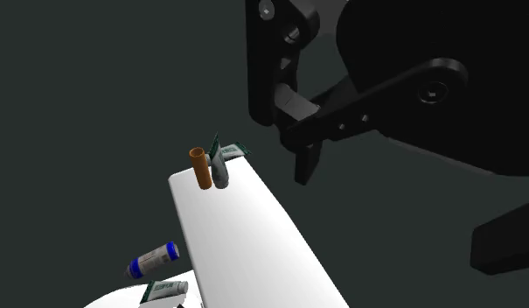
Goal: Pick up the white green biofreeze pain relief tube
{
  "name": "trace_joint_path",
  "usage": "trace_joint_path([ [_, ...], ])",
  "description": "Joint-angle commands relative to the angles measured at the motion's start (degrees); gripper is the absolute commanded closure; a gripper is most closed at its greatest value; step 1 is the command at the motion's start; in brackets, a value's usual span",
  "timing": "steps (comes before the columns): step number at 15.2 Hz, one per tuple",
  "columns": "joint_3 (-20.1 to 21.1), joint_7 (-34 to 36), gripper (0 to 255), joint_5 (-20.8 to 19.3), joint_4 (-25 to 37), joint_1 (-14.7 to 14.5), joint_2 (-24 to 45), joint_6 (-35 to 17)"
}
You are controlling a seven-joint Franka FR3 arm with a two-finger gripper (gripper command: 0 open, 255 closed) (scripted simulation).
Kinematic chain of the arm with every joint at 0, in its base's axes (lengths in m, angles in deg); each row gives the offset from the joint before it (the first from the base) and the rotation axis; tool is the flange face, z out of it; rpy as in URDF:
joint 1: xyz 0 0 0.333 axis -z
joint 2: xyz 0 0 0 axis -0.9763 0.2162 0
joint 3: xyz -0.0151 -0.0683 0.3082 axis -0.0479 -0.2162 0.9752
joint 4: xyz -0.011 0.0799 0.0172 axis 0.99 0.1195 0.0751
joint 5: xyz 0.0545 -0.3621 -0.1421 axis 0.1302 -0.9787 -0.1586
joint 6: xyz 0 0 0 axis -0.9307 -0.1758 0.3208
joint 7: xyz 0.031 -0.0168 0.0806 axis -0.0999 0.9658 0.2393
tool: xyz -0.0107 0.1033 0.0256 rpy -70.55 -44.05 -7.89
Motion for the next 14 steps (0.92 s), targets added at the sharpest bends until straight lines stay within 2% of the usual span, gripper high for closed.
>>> trace_joint_path([
  [1, 0.0, 0.0, 0, 0.0, 0.0, 0.0, 0.0, 0.0],
  [8, 6.7, 4.9, 0, 2.1, 1.9, -2.5, 10.3, -6.8],
  [14, 12.3, 9.4, 0, 2.2, 5.9, -4.0, 20.6, -11.7],
])
